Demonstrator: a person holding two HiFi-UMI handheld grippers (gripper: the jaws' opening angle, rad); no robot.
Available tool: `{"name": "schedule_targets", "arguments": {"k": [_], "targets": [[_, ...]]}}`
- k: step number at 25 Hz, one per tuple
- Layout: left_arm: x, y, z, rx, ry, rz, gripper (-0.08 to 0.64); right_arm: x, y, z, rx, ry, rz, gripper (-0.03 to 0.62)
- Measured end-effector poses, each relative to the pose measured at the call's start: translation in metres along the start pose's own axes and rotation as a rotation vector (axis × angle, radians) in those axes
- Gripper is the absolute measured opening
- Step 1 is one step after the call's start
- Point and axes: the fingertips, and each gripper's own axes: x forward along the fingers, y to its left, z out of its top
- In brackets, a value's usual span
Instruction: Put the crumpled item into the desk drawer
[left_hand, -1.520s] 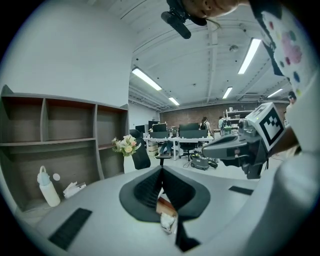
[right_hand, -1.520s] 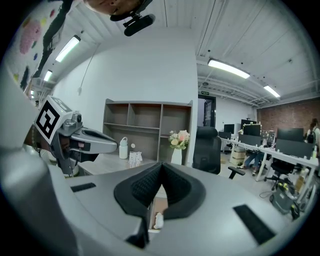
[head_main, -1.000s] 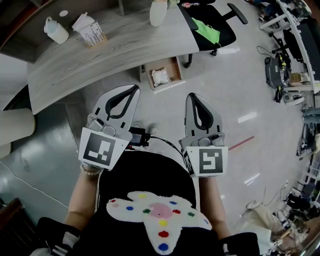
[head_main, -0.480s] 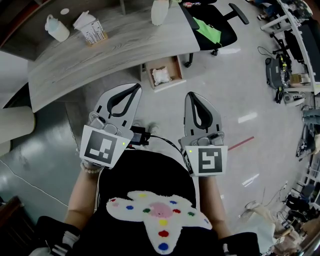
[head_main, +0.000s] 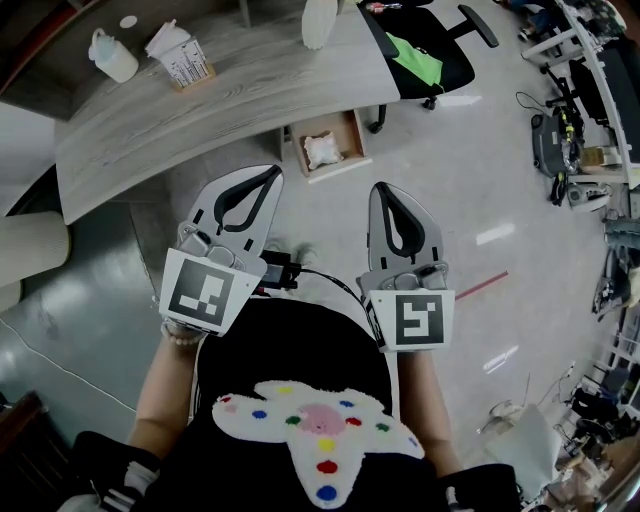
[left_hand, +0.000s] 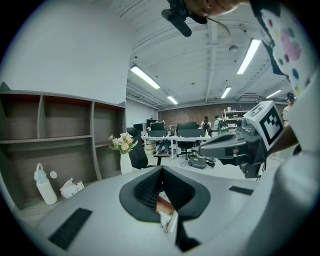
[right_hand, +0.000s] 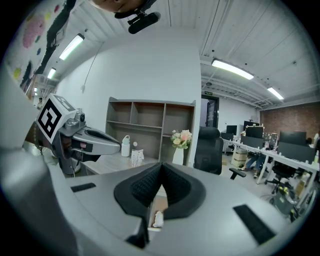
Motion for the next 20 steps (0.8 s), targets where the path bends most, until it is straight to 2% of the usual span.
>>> {"name": "schedule_targets", "arguments": {"k": [20], "targets": [[0.0016,0.0001,0.0012,0.003,0.003,-0.004,0.012,0.0025,0.0012,0.002,-0.005,0.003,0.008,0.005]]}}
